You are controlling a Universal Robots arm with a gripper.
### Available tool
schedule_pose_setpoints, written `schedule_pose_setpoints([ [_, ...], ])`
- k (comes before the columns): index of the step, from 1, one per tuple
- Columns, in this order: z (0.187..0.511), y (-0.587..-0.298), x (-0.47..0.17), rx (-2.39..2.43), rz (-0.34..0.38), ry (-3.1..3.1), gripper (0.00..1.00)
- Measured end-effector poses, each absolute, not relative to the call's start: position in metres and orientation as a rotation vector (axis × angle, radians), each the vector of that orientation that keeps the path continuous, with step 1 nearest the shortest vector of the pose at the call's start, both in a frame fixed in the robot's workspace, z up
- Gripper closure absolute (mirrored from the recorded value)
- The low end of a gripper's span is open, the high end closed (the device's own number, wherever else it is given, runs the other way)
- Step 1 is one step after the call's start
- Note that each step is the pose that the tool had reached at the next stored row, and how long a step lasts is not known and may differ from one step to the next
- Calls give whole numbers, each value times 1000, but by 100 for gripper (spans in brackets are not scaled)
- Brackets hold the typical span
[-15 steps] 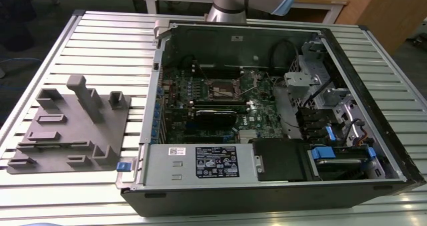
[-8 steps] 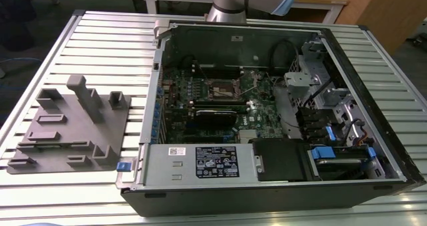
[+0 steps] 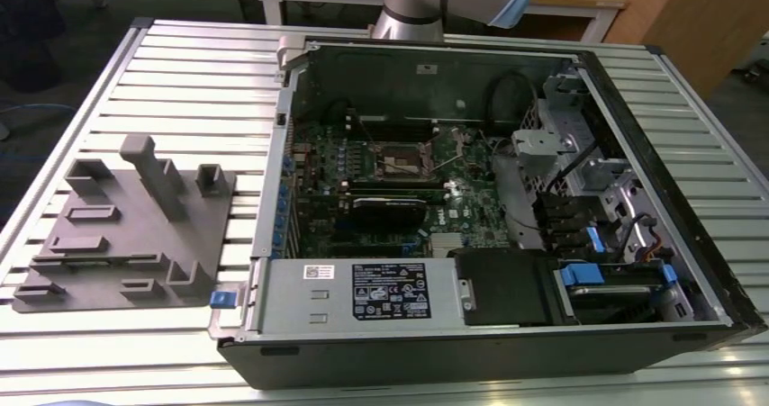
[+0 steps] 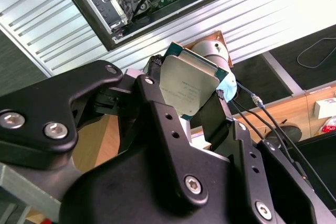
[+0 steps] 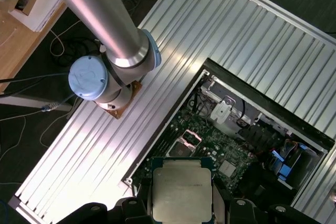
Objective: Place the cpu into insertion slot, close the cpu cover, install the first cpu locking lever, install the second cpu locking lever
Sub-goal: 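Place the cpu into insertion slot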
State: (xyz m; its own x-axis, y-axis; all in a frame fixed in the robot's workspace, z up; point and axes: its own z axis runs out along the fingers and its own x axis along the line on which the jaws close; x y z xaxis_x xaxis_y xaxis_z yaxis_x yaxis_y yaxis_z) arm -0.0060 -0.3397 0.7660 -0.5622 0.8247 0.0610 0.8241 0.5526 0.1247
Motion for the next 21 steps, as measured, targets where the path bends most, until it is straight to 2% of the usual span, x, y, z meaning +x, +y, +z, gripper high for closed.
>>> schedule_pose_setpoints([
  [21,755,-340,-6,1467,219,2763,46],
])
